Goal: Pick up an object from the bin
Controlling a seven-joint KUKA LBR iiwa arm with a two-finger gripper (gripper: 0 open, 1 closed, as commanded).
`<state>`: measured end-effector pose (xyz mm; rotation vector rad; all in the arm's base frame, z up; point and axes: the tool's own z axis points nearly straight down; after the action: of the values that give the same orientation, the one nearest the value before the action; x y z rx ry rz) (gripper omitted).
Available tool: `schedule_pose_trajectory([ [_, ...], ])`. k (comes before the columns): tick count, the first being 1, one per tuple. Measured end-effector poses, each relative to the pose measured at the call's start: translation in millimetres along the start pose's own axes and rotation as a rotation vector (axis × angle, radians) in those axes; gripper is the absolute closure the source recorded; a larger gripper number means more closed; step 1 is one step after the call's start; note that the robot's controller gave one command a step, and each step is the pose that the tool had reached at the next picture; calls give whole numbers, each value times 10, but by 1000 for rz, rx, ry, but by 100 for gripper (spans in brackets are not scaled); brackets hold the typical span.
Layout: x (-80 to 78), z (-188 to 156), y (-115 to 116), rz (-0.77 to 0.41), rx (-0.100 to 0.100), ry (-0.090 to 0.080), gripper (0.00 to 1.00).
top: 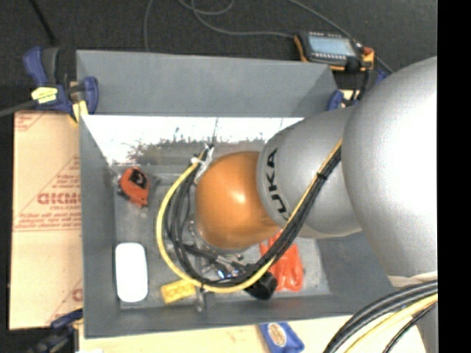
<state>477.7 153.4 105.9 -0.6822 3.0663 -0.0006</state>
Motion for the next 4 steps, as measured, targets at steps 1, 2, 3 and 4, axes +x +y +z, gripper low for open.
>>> schedule_pose_trajectory([
  [1,-63,329,27,155,2,-14,0],
  [2,-24,339,91,28,2,-8,100],
  [3,-24,339,91,28,2,-8,100],
  [4,-10,299,93,28,1,-5,100],
])
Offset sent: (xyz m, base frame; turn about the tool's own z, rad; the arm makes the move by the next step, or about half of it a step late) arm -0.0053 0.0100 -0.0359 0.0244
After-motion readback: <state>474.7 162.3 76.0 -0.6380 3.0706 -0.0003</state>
